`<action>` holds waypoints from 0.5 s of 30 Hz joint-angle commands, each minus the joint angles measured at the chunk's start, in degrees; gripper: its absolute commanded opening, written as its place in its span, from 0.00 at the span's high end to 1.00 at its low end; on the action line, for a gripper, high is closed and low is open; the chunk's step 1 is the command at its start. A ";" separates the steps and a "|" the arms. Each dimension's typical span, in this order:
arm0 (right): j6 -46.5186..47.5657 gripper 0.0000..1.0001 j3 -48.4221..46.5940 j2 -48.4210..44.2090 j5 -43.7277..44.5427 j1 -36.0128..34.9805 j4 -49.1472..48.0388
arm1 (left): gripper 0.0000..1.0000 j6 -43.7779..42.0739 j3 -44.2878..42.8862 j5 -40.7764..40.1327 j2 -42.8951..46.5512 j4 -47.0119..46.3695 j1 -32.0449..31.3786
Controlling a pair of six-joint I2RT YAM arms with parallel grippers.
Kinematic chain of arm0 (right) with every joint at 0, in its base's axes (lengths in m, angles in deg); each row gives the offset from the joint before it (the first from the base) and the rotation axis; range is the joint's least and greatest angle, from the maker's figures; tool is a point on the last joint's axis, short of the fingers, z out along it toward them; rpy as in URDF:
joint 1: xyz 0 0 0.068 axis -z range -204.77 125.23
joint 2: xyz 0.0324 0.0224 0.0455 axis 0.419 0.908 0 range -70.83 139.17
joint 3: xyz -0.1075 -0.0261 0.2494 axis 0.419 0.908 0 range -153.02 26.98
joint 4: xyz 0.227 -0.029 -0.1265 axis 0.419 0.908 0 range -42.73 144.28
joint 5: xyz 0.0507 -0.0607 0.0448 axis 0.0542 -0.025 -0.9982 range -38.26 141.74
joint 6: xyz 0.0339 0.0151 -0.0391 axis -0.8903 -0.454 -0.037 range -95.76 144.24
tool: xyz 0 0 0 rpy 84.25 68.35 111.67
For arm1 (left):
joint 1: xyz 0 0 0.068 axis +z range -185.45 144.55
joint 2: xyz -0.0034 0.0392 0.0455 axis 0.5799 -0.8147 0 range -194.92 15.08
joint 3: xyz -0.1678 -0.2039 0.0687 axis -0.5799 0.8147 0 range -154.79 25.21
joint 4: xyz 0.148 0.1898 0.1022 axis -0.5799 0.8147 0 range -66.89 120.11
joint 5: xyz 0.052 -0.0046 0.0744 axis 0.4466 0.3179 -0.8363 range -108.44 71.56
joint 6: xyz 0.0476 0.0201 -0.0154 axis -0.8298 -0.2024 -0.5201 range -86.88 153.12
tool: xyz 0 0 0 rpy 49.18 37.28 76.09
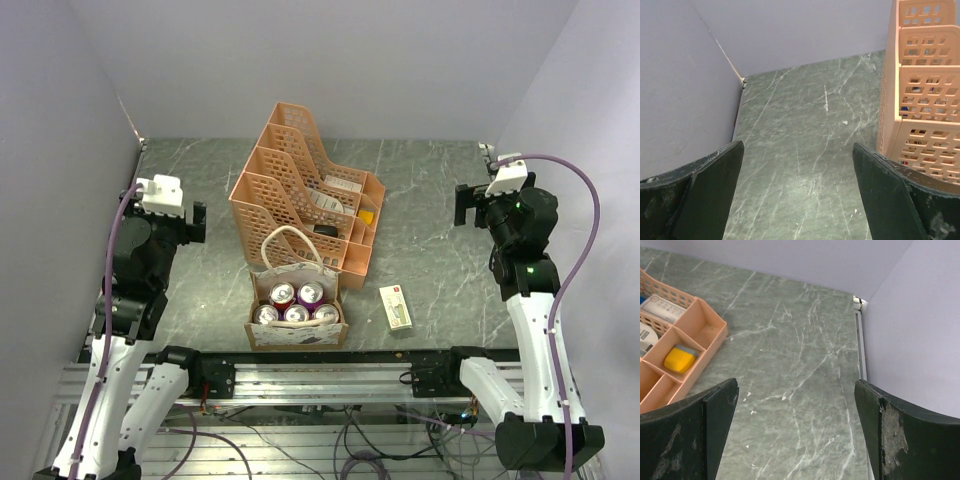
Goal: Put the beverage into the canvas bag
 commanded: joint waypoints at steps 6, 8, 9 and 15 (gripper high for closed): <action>2.56 0.00 0.27 -0.46 -0.51 1.26 1.32 | 0.03 -1.03 0.96 1.71 1.21 0.62 0.64; 2.66 0.00 0.35 -0.43 0.24 1.26 1.25 | 0.04 -1.03 0.83 1.63 1.12 0.70 0.64; 2.62 0.00 0.31 -0.35 0.59 1.26 1.26 | 0.04 -1.02 0.80 1.64 1.10 0.72 0.64; 2.98 0.00 0.35 -0.10 0.28 1.26 1.45 | 0.06 -1.11 0.91 1.32 1.27 0.68 0.90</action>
